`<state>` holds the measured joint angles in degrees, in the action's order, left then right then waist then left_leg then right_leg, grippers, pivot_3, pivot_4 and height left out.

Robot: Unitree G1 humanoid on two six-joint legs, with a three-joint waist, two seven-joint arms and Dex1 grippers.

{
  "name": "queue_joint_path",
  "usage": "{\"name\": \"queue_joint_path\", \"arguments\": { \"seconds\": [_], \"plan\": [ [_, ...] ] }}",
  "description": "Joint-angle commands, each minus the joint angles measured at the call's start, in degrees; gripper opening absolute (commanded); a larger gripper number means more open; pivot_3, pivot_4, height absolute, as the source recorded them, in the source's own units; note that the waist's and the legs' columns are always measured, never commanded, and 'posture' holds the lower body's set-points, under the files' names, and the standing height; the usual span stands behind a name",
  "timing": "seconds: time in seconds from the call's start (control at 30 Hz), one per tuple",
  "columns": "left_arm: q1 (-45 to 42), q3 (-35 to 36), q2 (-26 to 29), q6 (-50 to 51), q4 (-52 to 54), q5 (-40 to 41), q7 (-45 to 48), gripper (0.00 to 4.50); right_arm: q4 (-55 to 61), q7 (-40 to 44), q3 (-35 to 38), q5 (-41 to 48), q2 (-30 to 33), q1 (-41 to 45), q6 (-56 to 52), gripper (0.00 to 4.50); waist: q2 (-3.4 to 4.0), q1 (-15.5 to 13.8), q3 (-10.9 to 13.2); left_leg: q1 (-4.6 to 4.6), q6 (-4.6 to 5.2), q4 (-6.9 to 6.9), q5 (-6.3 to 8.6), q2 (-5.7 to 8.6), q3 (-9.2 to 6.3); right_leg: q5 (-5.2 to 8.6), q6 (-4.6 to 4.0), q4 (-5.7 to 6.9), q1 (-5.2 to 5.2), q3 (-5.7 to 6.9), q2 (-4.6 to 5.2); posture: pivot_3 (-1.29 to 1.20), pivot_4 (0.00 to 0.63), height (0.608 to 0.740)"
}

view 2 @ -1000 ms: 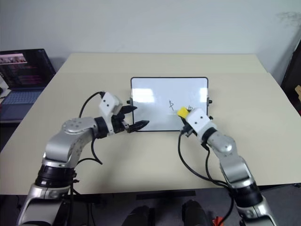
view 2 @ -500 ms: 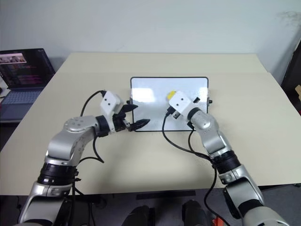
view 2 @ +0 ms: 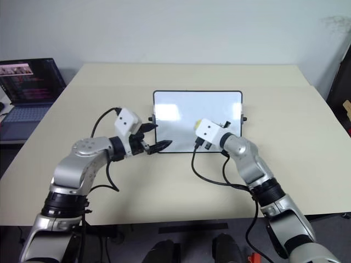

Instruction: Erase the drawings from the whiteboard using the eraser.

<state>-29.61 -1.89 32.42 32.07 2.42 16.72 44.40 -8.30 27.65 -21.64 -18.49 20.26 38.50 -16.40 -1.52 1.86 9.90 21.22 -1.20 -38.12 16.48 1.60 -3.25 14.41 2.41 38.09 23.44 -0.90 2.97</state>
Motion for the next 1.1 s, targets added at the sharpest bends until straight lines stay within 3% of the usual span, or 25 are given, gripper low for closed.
{"name": "queue_joint_path", "arguments": {
  "seconds": [0.03, 0.33, 0.77, 1.1],
  "plan": [
    [-0.46, 0.97, 0.27, -1.07, 1.46, 0.21, -0.04, 4.50, -1.49, -0.77, 0.19, -2.22, 0.71, -0.31, -1.55, 1.14, 0.00, -0.02, 0.00, -0.22, 0.01, 0.06, 0.01, 0.00, 0.00, 0.01, 0.00, -0.04, -0.21, 0.00, -0.02, 0.00, 0.150, 0.740],
    [0.20, 0.64, -0.04, -0.65, 2.27, 0.40, -0.08, 4.50, -3.30, -8.66, 4.06, -2.63, -0.29, 4.81, 1.92, 1.14, -0.01, -0.02, 0.02, -0.30, 0.00, 0.05, 0.00, 0.00, 0.00, 0.00, -0.01, 0.00, -0.25, -0.03, -0.08, 0.00, 0.150, 0.740],
    [0.68, 0.74, -0.24, -0.46, 2.57, 0.51, -0.30, 4.50, 0.76, -0.66, -0.29, -3.01, -0.83, -0.38, 1.61, 1.14, -0.01, 0.16, 0.02, -0.26, 0.00, 0.14, 0.01, -0.05, 0.05, 0.02, -0.01, -0.12, -0.19, -0.07, 0.01, 0.00, 0.150, 0.740],
    [0.69, 0.55, -0.59, -0.79, 2.07, 0.31, -0.24, 4.50, 3.58, -4.32, 4.26, -2.33, -1.81, 0.54, -0.28, 1.14, -0.01, -0.01, 0.04, -0.26, 0.00, 0.14, 0.01, -0.04, 0.02, 0.02, -0.02, -0.10, -0.19, -0.05, 0.01, 0.00, 0.150, 0.740]
  ]
}}
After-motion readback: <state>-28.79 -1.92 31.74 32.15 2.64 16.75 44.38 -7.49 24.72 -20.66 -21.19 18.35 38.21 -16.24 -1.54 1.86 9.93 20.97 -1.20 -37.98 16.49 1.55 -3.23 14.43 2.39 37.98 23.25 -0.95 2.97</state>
